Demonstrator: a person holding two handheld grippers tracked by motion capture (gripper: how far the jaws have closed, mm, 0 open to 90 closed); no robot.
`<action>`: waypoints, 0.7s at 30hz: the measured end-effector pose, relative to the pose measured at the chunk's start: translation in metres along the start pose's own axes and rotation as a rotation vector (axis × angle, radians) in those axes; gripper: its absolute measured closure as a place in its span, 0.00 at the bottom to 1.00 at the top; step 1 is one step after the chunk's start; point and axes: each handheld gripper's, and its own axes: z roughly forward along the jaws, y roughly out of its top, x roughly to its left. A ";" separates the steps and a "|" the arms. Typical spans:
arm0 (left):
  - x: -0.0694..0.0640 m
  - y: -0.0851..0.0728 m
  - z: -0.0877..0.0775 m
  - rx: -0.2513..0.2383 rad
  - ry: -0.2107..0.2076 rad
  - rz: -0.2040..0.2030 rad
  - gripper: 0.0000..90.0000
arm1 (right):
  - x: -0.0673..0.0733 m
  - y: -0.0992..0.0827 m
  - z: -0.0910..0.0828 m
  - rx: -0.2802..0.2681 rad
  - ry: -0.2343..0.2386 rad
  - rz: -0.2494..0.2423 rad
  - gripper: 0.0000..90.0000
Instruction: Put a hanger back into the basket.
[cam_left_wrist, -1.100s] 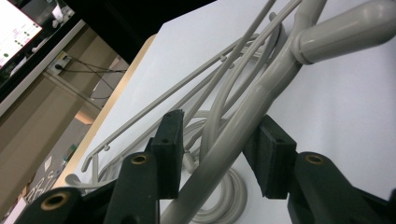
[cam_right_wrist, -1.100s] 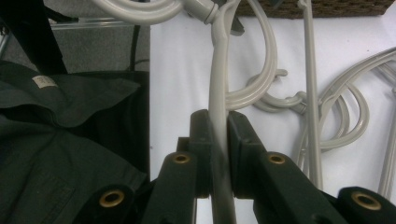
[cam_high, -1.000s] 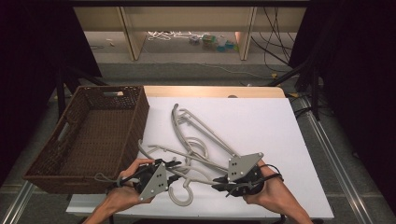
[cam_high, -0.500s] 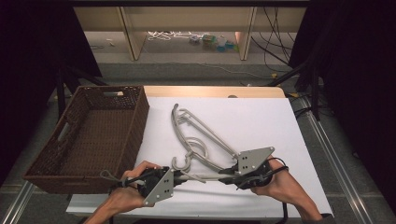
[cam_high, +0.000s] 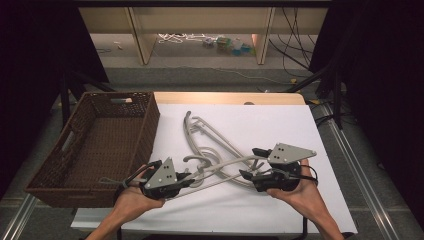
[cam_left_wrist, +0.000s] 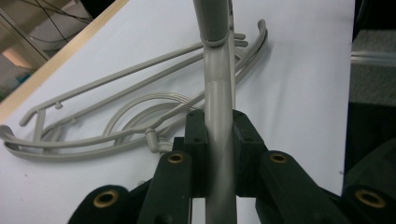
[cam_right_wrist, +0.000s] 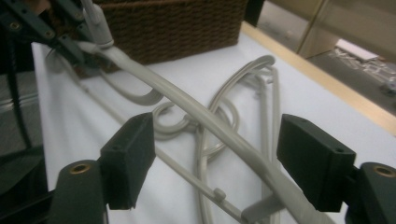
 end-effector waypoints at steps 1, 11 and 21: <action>0.001 -0.001 -0.001 -0.019 -0.001 -0.042 0.88 | 0.000 -0.001 0.000 -0.003 -0.011 0.001 0.27; 0.025 -0.004 -0.028 -0.146 -0.010 -0.269 0.88 | 0.013 -0.006 -0.007 -0.073 -0.064 -0.016 0.23; 0.041 0.008 -0.053 -0.214 -0.036 -0.395 0.88 | 0.020 -0.024 -0.010 -0.138 -0.101 0.036 0.22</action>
